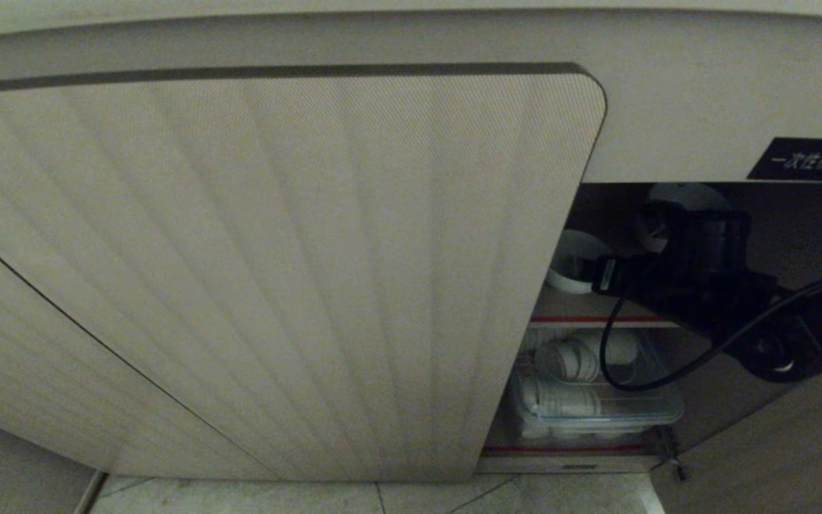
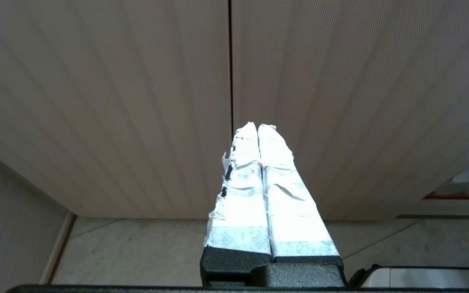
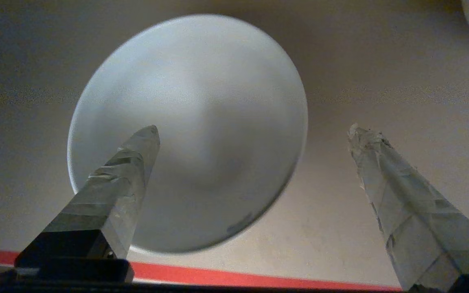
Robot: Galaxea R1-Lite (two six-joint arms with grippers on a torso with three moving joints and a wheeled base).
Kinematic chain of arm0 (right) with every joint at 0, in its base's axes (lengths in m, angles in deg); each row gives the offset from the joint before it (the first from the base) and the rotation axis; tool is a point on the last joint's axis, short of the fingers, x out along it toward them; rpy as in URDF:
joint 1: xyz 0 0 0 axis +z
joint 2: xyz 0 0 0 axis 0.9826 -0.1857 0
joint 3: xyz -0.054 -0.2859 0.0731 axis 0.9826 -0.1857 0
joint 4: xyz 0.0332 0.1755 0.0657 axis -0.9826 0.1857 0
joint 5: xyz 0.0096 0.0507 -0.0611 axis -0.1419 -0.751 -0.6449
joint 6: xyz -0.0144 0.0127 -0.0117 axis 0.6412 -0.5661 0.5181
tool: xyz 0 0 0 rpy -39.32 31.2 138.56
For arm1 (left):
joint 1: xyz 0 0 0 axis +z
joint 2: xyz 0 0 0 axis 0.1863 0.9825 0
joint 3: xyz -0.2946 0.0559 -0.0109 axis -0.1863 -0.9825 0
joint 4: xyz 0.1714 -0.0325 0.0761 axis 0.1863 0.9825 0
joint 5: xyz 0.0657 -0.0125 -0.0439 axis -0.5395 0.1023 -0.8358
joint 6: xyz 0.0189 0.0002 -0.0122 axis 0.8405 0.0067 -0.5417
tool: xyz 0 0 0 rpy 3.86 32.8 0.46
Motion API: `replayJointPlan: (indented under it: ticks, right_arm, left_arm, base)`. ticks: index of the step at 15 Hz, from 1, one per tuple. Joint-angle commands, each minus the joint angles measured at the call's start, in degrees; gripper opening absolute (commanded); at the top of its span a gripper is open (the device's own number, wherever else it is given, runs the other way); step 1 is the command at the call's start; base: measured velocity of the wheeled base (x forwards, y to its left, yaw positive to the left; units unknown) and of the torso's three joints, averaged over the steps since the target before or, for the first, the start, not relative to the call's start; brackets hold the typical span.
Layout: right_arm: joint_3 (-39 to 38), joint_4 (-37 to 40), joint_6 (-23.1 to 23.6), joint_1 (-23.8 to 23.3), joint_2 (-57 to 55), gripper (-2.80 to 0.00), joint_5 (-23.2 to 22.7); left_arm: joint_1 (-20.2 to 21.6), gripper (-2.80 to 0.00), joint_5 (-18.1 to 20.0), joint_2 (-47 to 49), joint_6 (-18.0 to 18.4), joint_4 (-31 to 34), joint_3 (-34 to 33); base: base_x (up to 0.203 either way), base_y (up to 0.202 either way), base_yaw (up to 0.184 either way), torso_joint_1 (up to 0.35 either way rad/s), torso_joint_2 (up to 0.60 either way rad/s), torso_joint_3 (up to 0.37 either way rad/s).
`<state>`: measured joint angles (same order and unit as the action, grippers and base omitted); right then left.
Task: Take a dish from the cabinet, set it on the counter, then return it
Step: Take the bowl from the cabinet
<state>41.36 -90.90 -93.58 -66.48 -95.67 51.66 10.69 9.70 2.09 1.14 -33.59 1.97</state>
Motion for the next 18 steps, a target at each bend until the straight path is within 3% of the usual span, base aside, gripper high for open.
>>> replayJointPlan:
  ticks: [1,8,9,18]
  right_arm:
    - [0.82,-0.17,-0.08,0.02,-0.61,0.0,0.06]
    - [0.88,-0.15,-0.08,0.11,-1.18,0.0,0.06]
    - [0.88,-0.15,-0.08,0.17,-1.31,-2.8,0.06]
    - [2.2,-0.32,-0.7,0.63,-1.4,-2.8,0.32]
  left_arm:
    - [0.01,-2.8,0.04,0.0,-0.02,-0.02,-0.01]
    - [0.02,-2.8,-0.01,0.0,-0.02,-0.02,-0.01]
    - [-0.04,-2.8,-0.04,0.0,-0.02,-0.02,-0.01]
    - [-0.04,-2.8,0.04,0.0,-0.02,-0.02,-0.01]
  base:
    - [0.0,0.0,0.0,0.0,0.0,0.0]
    - [0.0,0.0,0.0,0.0,0.0,0.0]
    - [0.0,0.0,0.0,0.0,0.0,0.0]
    - [0.0,0.0,0.0,0.0,0.0,0.0]
